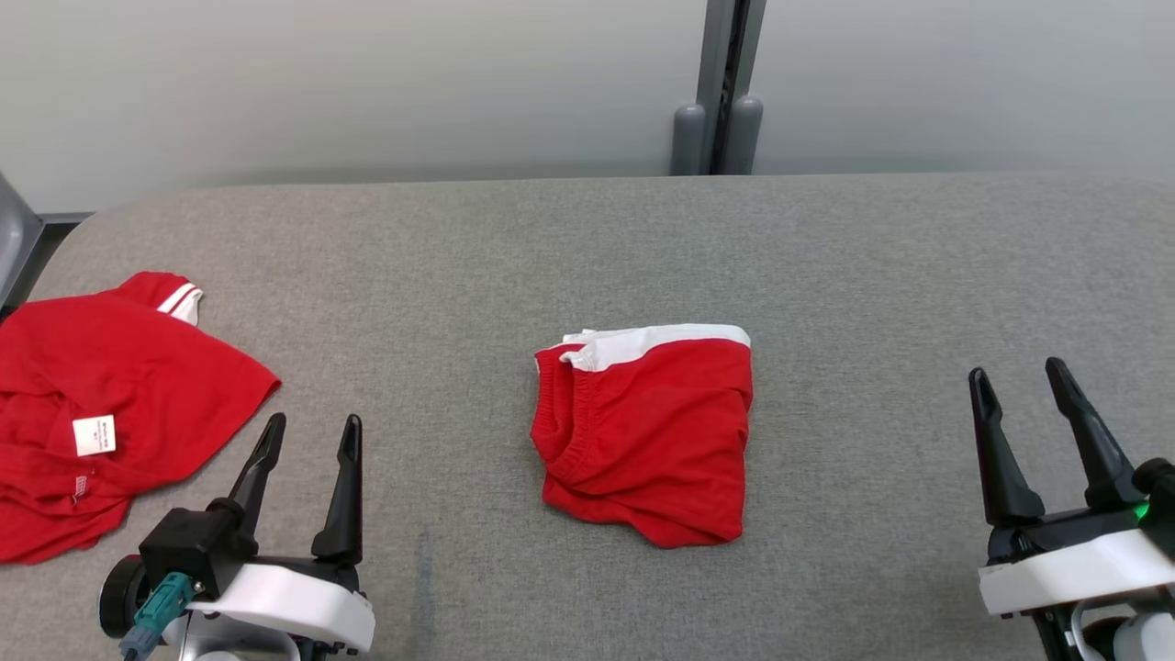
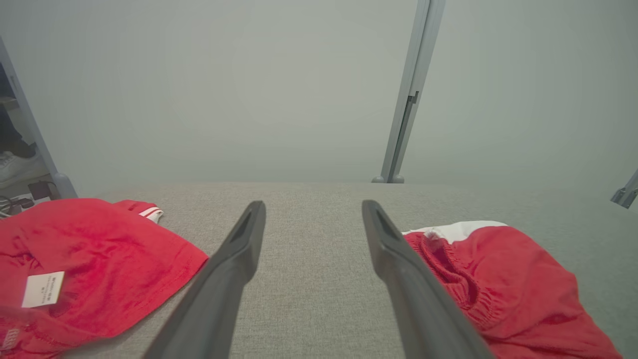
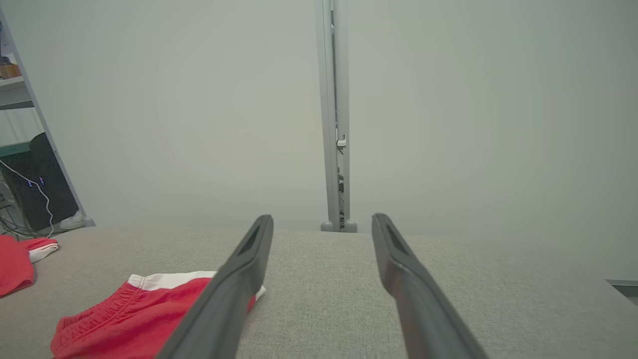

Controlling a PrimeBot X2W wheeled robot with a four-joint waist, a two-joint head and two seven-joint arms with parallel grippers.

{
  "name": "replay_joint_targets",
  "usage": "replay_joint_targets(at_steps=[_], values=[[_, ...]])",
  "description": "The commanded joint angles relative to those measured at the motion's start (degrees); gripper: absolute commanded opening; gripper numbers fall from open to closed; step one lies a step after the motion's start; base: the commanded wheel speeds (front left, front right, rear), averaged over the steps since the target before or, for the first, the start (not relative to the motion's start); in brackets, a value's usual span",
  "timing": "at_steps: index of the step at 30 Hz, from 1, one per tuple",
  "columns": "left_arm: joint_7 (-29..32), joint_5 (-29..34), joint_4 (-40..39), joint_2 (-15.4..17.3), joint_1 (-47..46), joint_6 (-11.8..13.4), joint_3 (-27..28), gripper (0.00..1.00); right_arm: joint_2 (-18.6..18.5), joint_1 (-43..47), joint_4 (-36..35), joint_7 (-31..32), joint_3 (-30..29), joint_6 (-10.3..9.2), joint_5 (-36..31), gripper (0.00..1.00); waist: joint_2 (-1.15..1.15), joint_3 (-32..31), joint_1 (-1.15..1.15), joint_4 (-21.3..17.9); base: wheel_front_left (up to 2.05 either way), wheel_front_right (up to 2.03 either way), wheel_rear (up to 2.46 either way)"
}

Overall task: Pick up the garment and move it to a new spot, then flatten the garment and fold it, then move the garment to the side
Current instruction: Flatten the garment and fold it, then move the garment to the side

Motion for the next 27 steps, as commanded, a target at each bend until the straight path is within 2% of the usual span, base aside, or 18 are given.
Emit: replay_joint_targets(at_steps=[1,17,27], values=[[0.1,-0.2,-0.1,0.5,0.3,0.2,0.2,1.0,0.1,0.7,-0.5,0.3,-0.4,0.01,-0.2,1.0,0.0,-0.4,0.0,-0.5,0.0,0.0,0.0],[1.0,-0.1,-0.9,1.0,0.8,1.0,-0.7,1.0,0.6,2.9,-2.1,2.1,-0.5,0.01,-0.8,1.0,0.0,-1.0,0.0,-2.0,0.0,0.0,0.0],[0.6,-1.2,-0.9,1.2,3.7,1.1,-0.7,1.0,1.8,6.5,-3.6,3.1,-1.1,0.01,-1.6,1.0,0.0,-4.3,0.0,-2.9,0.0,0.0,0.0]])
